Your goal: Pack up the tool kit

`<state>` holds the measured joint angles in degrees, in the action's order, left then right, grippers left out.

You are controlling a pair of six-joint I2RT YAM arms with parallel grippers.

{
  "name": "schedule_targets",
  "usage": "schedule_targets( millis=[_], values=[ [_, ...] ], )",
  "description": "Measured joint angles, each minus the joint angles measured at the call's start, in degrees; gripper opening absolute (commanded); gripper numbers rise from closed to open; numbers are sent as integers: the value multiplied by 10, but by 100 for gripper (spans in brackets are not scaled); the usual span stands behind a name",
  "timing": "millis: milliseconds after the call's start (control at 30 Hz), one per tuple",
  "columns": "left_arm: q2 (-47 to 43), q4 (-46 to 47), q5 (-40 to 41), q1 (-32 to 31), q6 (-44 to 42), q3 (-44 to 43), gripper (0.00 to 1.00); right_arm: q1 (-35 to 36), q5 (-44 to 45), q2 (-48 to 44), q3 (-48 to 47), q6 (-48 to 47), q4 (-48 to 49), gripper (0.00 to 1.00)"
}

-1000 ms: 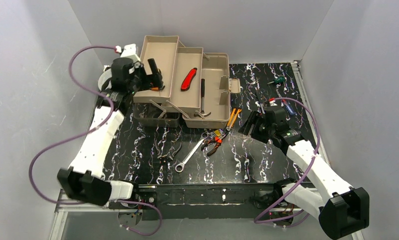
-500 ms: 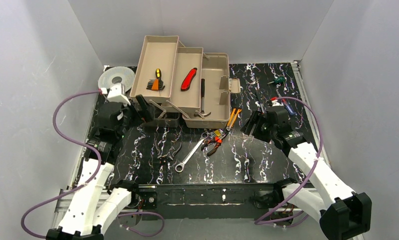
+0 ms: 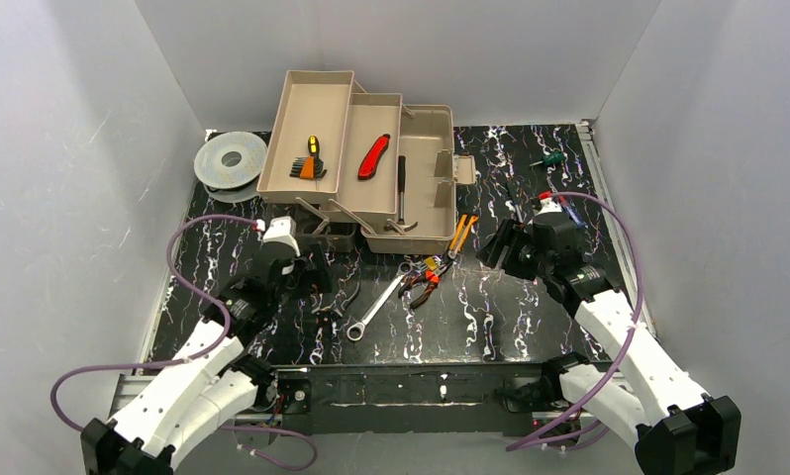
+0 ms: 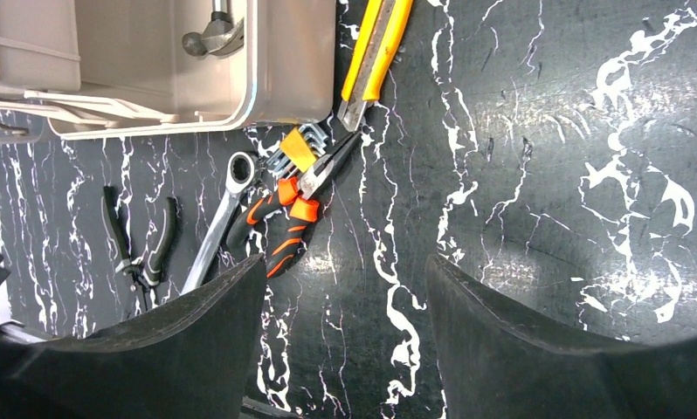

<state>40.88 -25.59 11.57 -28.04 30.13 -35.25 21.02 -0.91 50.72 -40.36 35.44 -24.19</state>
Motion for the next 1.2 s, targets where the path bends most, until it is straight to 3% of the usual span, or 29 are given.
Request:
schedule_targets(
  millis=[200, 433, 733, 933, 1200],
  values=[
    [66, 37, 26, -25, 5, 8, 98, 0, -16, 0, 4, -10, 3, 73],
    [80, 88, 38, -24, 2, 63, 97, 0, -21, -5, 13, -20, 3, 73],
    [144, 121, 35, -13, -1, 64, 87, 0, -23, -9, 16, -28, 3, 73],
    [173, 82, 59, -10, 66, 64, 73, 0, -25, -9, 16, -28, 3, 73],
    [181, 65, 95, -3, 134, 72, 61, 0, -27, -14, 16, -28, 2, 72]
  ],
)
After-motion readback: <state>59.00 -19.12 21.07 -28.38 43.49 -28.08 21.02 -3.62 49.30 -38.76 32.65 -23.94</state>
